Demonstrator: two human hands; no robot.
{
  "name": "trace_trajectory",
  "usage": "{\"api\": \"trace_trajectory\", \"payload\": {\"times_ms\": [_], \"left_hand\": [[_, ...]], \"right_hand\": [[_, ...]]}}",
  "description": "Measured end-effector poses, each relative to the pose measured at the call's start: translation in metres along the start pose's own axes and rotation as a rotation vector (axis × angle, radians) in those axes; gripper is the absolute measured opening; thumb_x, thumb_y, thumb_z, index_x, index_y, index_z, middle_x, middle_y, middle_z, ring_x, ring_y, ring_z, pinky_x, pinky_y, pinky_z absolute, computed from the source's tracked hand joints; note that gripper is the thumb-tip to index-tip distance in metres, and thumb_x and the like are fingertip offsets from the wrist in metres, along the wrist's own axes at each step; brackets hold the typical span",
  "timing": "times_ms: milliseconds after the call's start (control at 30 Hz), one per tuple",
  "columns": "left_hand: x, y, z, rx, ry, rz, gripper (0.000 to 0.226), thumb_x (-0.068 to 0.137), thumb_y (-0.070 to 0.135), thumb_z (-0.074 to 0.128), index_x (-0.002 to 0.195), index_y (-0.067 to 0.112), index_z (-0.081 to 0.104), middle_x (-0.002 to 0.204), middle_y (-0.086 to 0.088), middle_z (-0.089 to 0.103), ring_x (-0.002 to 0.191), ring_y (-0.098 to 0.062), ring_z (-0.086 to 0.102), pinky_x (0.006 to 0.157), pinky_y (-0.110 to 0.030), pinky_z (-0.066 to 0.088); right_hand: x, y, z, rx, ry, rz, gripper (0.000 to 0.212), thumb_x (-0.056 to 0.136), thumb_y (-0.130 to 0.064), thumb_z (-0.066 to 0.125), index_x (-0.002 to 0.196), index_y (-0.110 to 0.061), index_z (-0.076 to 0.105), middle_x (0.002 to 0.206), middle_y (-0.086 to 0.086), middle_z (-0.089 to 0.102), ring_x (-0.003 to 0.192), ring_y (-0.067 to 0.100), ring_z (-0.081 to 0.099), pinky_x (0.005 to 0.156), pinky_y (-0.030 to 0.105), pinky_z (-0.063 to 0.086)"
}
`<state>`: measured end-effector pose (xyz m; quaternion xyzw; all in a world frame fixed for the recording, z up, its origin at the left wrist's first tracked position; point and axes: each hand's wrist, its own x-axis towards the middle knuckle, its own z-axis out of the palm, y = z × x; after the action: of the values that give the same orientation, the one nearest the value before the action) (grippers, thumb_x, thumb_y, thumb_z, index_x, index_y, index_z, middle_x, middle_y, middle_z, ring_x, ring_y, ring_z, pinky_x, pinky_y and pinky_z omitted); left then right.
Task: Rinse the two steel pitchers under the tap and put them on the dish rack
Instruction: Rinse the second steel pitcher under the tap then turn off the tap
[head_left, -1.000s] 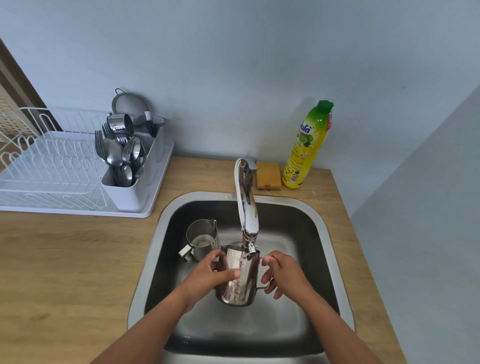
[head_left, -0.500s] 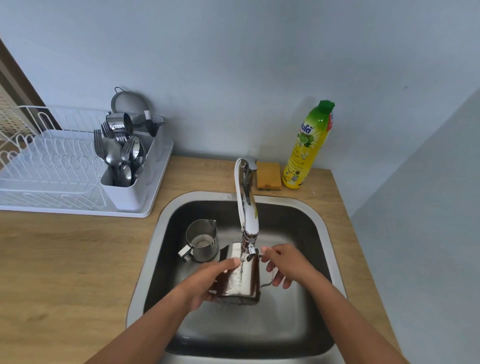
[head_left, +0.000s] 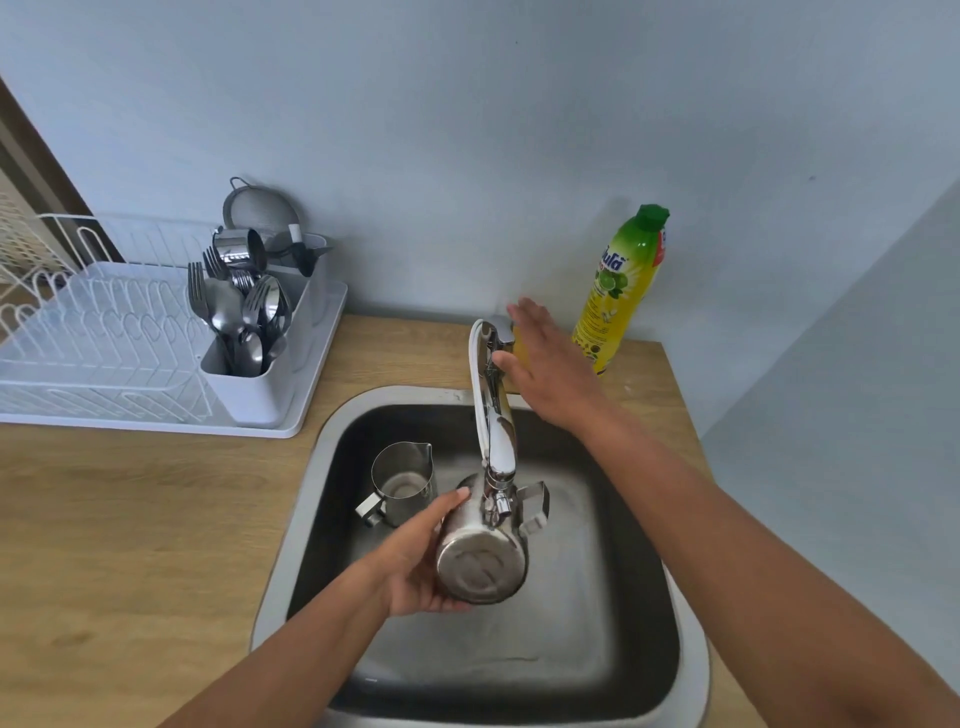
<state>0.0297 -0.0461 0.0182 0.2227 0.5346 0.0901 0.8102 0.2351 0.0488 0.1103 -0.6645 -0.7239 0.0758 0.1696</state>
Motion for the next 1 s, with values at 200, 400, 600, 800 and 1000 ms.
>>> {"api": "trace_trajectory", "payload": {"times_ms": [200, 400, 600, 800, 1000], "left_hand": [[0.001, 0.003, -0.006, -0.088, -0.034, -0.068, 0.079, 0.064, 0.069, 0.066, 0.111, 0.007, 0.069, 0.11, -0.023, 0.071, 0.095, -0.036, 0.068, 0.081, -0.041, 0.056], [0.005, 0.001, -0.012, -0.126, -0.057, -0.107, 0.093, 0.061, 0.071, 0.068, 0.124, 0.003, 0.064, 0.113, -0.023, 0.069, 0.094, -0.034, 0.068, 0.075, -0.04, 0.058], [0.004, -0.001, -0.016, -0.124, -0.064, -0.114, 0.089, 0.061, 0.07, 0.068, 0.118, 0.002, 0.066, 0.11, -0.024, 0.07, 0.092, -0.035, 0.069, 0.071, -0.04, 0.06], [0.006, -0.004, -0.021, -0.118, -0.048, -0.114, 0.09, 0.059, 0.07, 0.07, 0.117, 0.002, 0.066, 0.113, -0.024, 0.069, 0.097, -0.035, 0.066, 0.081, -0.041, 0.056], [0.005, -0.003, -0.021, -0.09, -0.032, -0.084, 0.082, 0.063, 0.069, 0.066, 0.111, 0.003, 0.068, 0.109, -0.025, 0.07, 0.096, -0.036, 0.067, 0.082, -0.042, 0.056]], "right_hand": [[0.006, 0.005, 0.016, -0.047, -0.174, 0.008, 0.063, 0.103, -0.049, 0.028, 0.157, -0.019, 0.014, 0.166, -0.003, 0.009, 0.153, 0.012, 0.0, 0.122, 0.047, 0.02], [0.003, 0.008, 0.024, -0.057, -0.142, 0.001, 0.062, 0.104, -0.047, 0.027, 0.157, -0.021, 0.013, 0.166, -0.004, 0.008, 0.153, 0.011, 0.003, 0.122, 0.044, 0.021], [-0.01, 0.008, 0.029, -0.065, -0.137, 0.011, 0.056, 0.105, -0.042, 0.029, 0.156, -0.023, 0.018, 0.165, -0.007, 0.012, 0.152, 0.012, 0.011, 0.118, 0.042, 0.026], [-0.011, 0.004, 0.026, -0.036, -0.166, 0.034, 0.058, 0.104, -0.045, 0.028, 0.157, -0.024, 0.016, 0.166, -0.008, 0.009, 0.152, 0.012, 0.008, 0.12, 0.044, 0.024], [-0.028, 0.004, 0.037, 0.29, -0.086, 0.139, 0.057, 0.103, -0.042, 0.035, 0.155, -0.023, 0.021, 0.165, -0.002, 0.017, 0.15, 0.015, 0.019, 0.119, 0.04, 0.024]]}}
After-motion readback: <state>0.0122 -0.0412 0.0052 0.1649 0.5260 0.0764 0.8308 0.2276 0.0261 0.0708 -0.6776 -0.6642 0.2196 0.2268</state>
